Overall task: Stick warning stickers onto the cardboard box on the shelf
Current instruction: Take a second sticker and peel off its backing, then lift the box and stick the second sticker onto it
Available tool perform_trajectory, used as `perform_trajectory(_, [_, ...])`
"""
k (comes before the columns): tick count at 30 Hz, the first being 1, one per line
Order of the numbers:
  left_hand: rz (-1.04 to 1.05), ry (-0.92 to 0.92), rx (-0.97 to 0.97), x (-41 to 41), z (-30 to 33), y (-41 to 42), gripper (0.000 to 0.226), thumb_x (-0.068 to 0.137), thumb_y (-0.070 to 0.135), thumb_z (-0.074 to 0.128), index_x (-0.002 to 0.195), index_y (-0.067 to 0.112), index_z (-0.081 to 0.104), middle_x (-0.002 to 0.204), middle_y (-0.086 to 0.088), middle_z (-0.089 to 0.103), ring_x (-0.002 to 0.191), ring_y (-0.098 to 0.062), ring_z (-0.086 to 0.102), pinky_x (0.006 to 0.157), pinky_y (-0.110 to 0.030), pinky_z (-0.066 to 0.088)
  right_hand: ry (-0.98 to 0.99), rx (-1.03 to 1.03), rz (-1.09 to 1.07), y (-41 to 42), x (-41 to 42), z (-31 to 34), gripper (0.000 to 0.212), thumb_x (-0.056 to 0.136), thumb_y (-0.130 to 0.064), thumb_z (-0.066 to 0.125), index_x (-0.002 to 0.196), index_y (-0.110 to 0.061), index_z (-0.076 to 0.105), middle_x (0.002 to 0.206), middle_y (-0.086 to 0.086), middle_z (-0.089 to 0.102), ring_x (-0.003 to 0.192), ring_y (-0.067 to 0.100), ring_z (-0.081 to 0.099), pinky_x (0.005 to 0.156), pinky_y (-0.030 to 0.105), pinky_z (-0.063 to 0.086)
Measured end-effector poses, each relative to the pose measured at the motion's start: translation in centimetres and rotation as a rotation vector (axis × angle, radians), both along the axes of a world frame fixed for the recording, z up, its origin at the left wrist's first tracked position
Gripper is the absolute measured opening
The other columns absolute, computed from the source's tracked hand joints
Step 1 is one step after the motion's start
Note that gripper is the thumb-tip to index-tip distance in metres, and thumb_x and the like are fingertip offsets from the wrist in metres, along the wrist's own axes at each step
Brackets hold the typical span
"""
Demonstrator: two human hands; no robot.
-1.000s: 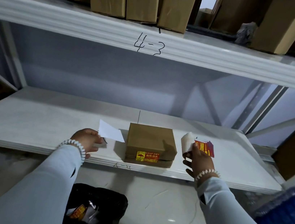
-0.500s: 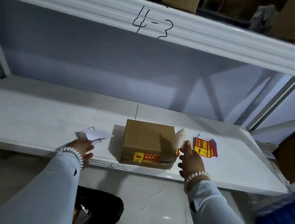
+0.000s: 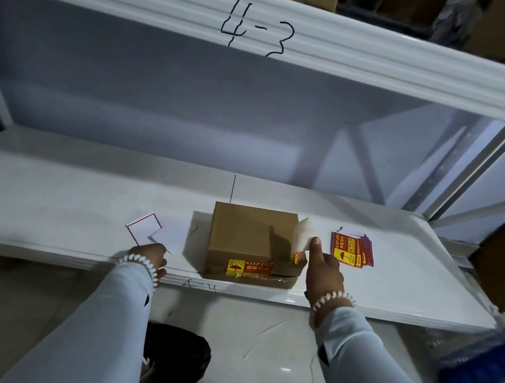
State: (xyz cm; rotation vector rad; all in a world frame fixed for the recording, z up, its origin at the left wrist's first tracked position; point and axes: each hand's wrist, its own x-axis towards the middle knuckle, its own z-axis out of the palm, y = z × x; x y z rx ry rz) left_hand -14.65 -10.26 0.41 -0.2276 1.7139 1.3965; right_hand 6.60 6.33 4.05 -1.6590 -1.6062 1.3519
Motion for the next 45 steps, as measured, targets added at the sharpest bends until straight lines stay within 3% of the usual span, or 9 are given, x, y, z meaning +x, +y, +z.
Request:
perform_trajectory(7, [-0.291,0.112,-0.011,2.5,1.0,2.7,0.054,0.091,0.053,0.047,0.132,0.02,0.052,0.128,-0.007,0.061,0.11,-0.028,0.059,0.099,-0.042,0.047,0.141,-0.116,0.094,-1.5,0.2,1.0,0.092,0.076,-0.08,0.031,0.145,-0.018,0.035,0.15,0.01,0.041,0.133,0.033,0.04,0.112,0.054,0.03])
perform_trajectory(14, [-0.19,0.09,0.094,4.9,2.6,3.4,0.089,0.066,0.071,0.068,0.141,0.041,0.031,0.157,-0.004,0.03,0.132,-0.052,0.037,0.084,-0.076,0.043,0.194,-0.209,0.039,-1.9,0.2,1.4,0.106,0.06,-0.09,0.03,0.13,-0.014,0.053,0.131,0.014,0.059,0.114,0.033,0.057,0.105,0.054,0.04])
perform_trajectory(17, [-0.144,0.117,0.179,5.0,3.7,3.9,0.086,0.066,0.065,0.074,0.138,0.036,0.035,0.155,-0.002,0.032,0.138,-0.049,0.03,0.085,-0.082,0.035,0.29,-0.282,0.053,-2.0,0.8,1.9,0.088,0.078,-0.082,0.031,0.131,-0.015,0.053,0.127,0.012,0.06,0.112,0.031,0.057,0.101,0.054,0.042])
perform_trajectory(23, [0.163,0.091,0.276,5.2,4.9,4.3,0.108,0.049,0.061,0.083,0.14,0.039,0.03,0.145,-0.003,0.044,0.129,-0.039,0.043,0.105,-0.072,0.029,0.383,-0.219,0.149,-2.7,1.2,2.9,0.064,0.088,-0.07,0.028,0.099,-0.019,0.066,0.103,0.006,0.067,0.106,0.023,0.061,0.1,0.053,0.04])
perform_trajectory(30, [0.479,-0.137,0.409,5.8,5.7,3.6,0.098,0.043,0.047,0.081,0.128,0.031,0.035,0.122,-0.007,0.054,0.099,-0.034,0.059,0.085,-0.063,0.047,0.517,-0.251,0.137,-3.3,1.7,4.3,0.064,0.09,-0.068,0.025,0.097,-0.02,0.066,0.092,0.003,0.063,0.092,0.024,0.058,0.092,0.045,0.046])
perform_trajectory(33, [0.387,-0.212,0.439,6.1,5.8,3.0,0.097,0.041,0.053,0.08,0.128,0.026,0.046,0.12,-0.009,0.062,0.1,-0.035,0.063,0.076,-0.061,0.051,0.609,-0.218,0.001,-2.7,2.2,4.9,0.071,0.087,-0.072,0.021,0.109,-0.024,0.068,0.1,0.006,0.06,0.089,0.024,0.054,0.079,0.038,0.043])
perform_trajectory(38, [0.151,-0.132,0.401,6.5,5.9,2.3,0.079,0.049,0.057,0.074,0.117,0.021,0.058,0.113,-0.012,0.067,0.099,-0.033,0.066,0.074,-0.05,0.056,0.615,-0.224,-0.127,-2.7,2.6,5.7,0.08,0.082,-0.08,0.017,0.137,-0.031,0.047,0.131,0.004,0.055,0.12,0.03,0.05,0.096,0.048,0.04])
perform_trajectory(42, [0.001,-0.055,0.388,6.7,6.8,1.9,0.055,0.072,0.059,0.066,0.11,0.019,0.064,0.112,-0.015,0.067,0.098,-0.032,0.065,0.089,-0.045,0.052,0.534,-0.302,-0.092,-3.7,2.4,5.7,0.088,0.064,-0.093,0.02,0.136,-0.047,0.04,0.132,-0.002,0.053,0.116,0.032,0.053,0.1,0.062,0.037])
perform_trajectory(45, [-0.158,0.008,0.422,7.3,7.5,2.1,0.05,0.086,0.058,0.056,0.113,0.019,0.068,0.099,-0.01,0.071,0.088,-0.027,0.067,0.078,-0.034,0.053,0.541,-0.306,-0.077,-3.8,2.1,6.0,0.084,0.068,-0.091,0.023,0.136,-0.046,0.041,0.129,0.005,0.054,0.115,0.036,0.054,0.101,0.063,0.04])
